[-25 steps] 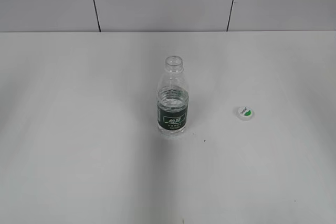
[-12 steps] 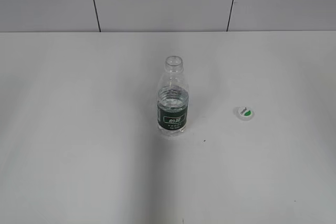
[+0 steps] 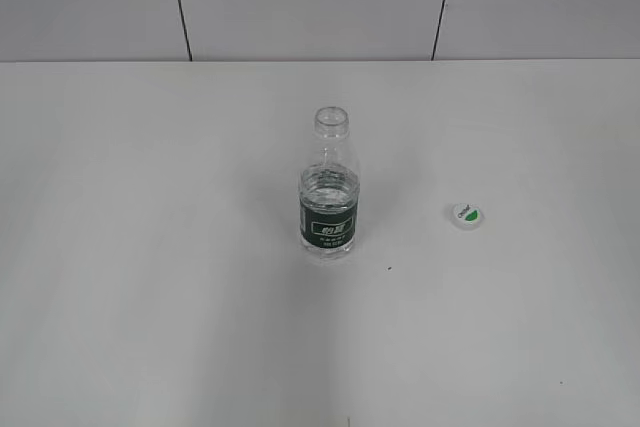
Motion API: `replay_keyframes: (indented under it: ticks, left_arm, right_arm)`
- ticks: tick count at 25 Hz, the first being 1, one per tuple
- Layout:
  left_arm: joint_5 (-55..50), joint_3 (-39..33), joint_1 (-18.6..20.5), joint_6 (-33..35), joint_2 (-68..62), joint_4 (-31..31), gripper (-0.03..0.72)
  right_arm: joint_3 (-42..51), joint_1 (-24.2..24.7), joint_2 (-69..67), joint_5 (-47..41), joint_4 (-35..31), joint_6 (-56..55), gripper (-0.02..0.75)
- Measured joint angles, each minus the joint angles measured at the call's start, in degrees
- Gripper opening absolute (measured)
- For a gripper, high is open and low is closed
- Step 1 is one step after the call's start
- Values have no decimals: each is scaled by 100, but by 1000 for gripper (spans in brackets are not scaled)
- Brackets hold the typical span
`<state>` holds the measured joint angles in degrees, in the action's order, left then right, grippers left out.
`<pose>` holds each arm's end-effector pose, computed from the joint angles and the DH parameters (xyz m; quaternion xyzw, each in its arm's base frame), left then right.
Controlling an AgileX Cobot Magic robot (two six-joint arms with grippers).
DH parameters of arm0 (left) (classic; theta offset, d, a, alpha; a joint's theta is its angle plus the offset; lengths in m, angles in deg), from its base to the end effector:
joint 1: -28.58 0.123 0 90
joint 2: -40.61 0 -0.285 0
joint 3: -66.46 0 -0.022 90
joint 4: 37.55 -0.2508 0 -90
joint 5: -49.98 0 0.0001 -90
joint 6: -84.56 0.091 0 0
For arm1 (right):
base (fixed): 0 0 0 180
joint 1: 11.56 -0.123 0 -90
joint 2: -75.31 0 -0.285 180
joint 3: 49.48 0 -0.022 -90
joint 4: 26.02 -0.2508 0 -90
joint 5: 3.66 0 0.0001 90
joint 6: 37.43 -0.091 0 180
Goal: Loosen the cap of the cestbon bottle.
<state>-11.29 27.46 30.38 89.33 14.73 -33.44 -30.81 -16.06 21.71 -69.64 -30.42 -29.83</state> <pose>0.0348 -0.0046 0.3202 0.0220 0.8908 -0.0099 0.4538 0.1226 0.0161 0.3820 -0.0963 0.9287 0.0287 0.3570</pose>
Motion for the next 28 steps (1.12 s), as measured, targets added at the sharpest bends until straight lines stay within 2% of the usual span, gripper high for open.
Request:
replay_keyframes:
  ticks: [4,8,16,24,28]
  left_arm:
    - [22,-341,0,164,690,0,541]
    - [109,-389,0,402,1296,69,540]
    - [286,-456,0,668,1681,313,531]
    - [294,-671,0,713,1833,551,405]
    - [74,-765,0,713,1844,551,370]
  right_arm:
    - [299,0,528,25,0,4,588]
    - [644,0,1150,32,0,4,588]
    - [1551,0,2529,37,-173,11,588]
    - [1891,0,3513,38,-284,103,588]
    - [2145,0,3855,46,-284,292,588]
